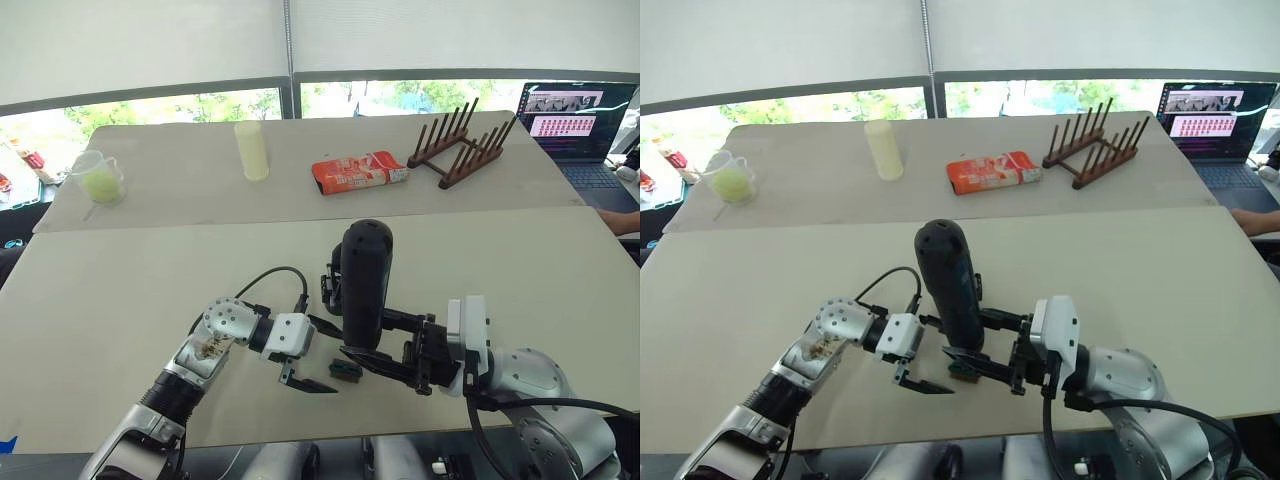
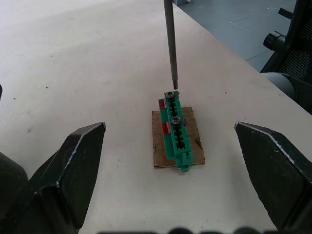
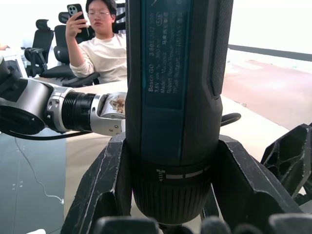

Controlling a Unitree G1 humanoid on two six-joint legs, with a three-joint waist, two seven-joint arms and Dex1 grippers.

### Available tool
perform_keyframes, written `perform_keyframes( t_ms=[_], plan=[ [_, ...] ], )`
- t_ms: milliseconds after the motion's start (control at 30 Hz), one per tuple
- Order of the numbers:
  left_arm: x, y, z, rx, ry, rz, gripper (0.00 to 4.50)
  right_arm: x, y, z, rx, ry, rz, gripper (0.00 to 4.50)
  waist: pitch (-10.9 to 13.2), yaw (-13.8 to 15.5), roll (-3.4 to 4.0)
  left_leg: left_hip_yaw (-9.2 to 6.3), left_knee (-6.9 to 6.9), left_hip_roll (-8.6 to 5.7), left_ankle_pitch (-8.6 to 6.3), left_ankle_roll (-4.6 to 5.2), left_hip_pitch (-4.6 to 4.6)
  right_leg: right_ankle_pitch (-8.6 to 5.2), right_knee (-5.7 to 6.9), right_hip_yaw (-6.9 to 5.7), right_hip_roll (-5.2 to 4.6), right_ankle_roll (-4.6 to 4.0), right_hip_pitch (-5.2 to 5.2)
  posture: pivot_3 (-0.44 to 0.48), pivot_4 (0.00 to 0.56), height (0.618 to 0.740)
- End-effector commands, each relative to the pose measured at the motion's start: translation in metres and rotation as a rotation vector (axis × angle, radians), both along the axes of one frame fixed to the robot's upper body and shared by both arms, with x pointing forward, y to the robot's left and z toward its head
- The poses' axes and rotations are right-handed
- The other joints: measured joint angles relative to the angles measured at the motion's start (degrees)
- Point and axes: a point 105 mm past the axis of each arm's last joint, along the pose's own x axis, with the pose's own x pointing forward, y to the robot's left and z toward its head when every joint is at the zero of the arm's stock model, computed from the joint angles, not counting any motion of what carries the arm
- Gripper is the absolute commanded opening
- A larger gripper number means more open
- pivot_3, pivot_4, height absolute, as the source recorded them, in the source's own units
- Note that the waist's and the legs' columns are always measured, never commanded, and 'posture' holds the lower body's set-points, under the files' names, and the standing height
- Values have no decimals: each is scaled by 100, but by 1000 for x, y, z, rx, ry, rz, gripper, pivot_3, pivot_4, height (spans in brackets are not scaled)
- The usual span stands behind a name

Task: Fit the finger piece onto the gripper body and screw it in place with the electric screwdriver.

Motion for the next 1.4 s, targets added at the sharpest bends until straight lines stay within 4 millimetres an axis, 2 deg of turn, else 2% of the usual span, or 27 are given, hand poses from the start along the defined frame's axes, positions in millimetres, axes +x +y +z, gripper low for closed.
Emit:
perform_keyframes(
  t_ms=[33, 1400],
  plan=[
    [-1, -2, 4, -11, -17, -16, 4500, -6, 2, 14, 34, -71, 22, 1896, 0, -1, 0, 0, 0, 0, 0, 0, 0, 0, 0, 0, 0, 0, 0, 0, 150, 740],
    [2, 0, 5, -9, -17, -3, 4500, -1, 1, 11, 24, -80, 19, 1896, 0, 0, 0, 0, 0, 0, 0, 0, 0, 0, 0, 0, 0, 0, 0, 0, 150, 740]
  ],
)
